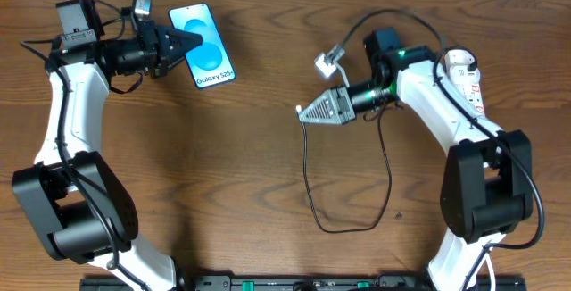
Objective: Plug charger to phone and switch on socket
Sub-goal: 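Carry the USB-C plug toward the phone's bottom port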
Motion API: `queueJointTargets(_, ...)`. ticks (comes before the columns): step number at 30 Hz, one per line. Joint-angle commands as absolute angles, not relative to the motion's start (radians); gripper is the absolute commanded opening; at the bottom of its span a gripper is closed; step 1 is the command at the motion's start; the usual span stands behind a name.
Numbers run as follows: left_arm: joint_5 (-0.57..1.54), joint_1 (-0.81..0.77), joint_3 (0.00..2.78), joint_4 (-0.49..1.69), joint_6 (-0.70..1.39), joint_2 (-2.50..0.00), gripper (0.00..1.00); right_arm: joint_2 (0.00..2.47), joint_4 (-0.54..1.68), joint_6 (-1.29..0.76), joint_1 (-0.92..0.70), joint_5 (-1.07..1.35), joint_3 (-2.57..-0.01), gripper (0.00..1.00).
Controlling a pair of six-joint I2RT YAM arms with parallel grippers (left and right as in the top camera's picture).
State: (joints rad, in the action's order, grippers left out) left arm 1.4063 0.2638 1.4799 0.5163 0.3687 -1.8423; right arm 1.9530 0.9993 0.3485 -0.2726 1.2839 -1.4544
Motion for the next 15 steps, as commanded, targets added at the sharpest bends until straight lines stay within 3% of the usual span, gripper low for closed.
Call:
queueJointTargets(1, 1.504, 0.258, 1.491, 0.511, 0.352, -1.825, 0.07, 1.924, 0.955, 0.382, -0.305, 1.378, -1.451, 0.01)
queueJointTargets(15, 1.515, 0.18, 1.491, 0.509, 0.371, -1.825, 0.07, 1.924, 0.318, -0.251, -0.432, 1.307, -1.451, 0.01)
